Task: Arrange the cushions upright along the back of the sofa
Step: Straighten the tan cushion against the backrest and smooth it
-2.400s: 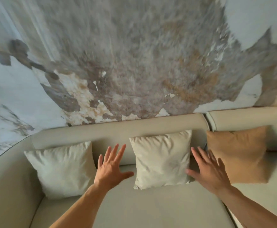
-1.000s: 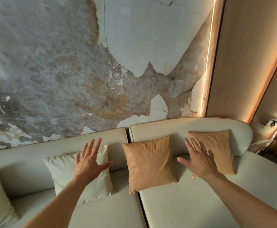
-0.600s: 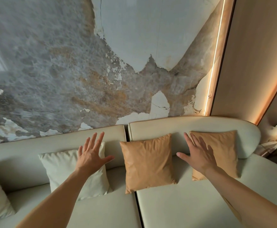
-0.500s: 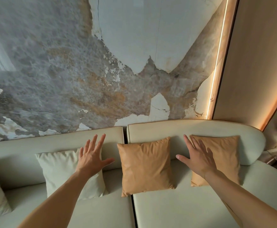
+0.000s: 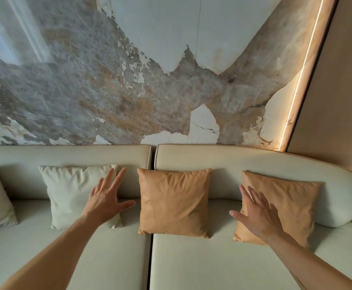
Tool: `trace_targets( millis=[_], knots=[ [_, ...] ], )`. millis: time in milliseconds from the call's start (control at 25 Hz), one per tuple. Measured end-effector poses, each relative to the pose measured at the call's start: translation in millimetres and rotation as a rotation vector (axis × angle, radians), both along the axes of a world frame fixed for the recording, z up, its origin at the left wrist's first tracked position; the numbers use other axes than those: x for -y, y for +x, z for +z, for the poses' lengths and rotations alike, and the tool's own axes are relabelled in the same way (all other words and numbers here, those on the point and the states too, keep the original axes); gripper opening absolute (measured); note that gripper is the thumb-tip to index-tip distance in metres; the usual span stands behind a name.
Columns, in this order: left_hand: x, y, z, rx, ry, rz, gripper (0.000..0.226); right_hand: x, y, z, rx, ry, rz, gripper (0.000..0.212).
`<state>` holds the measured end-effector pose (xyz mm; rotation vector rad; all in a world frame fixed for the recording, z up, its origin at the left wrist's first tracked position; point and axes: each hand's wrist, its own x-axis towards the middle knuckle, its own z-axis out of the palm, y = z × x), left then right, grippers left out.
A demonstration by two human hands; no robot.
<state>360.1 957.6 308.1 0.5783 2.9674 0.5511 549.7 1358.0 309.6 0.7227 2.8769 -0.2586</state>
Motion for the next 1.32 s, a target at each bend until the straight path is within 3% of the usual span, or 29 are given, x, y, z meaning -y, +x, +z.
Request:
trace_targets(
  millis=[160,320,480,640,760,960,1320],
  knots=[
    [7.6,-14.7,-44.9,0.059,-0.045,0.020,0.114,-11.5,-24.1,-52.3,-0.005,-0.072,-0.006,0.090],
    [-5.2,-49.5,-130.5,0.145,-0.038,0.017,0.113,-11.8,-62.1,-135.4,0.023,-0.166,-0.012,0.094],
    [-25.0,-84.4,-227.3,0.222,-0.043,-0.054,0.113,-15.2,-99.1,-227.4,0.009,-0.442,-0.156,0.106],
    [-47.5,-118.6,-306.0,0.300,0.136,0.027,0.121,-19.6,-135.1,-305.2,-0.058,-0.630,-0.319,0.121],
    [-56.4,-142.8,-351.0,0.508,0.248,0.121,0.135,-15.5,-163.8,-337.6,-0.098,-0.802,-0.394,0.122],
    [-60.8,-154.7,-370.4,0.743,0.455,0.170,0.131,-11.4,-182.9,-352.8,-0.164,-1.053,-0.478,0.133],
    [-84.7,-142.5,-360.5,0.715,0.411,0.198,0.100,-29.1,-176.1,-339.3,-0.180,-1.087,-0.495,0.109]
  ],
)
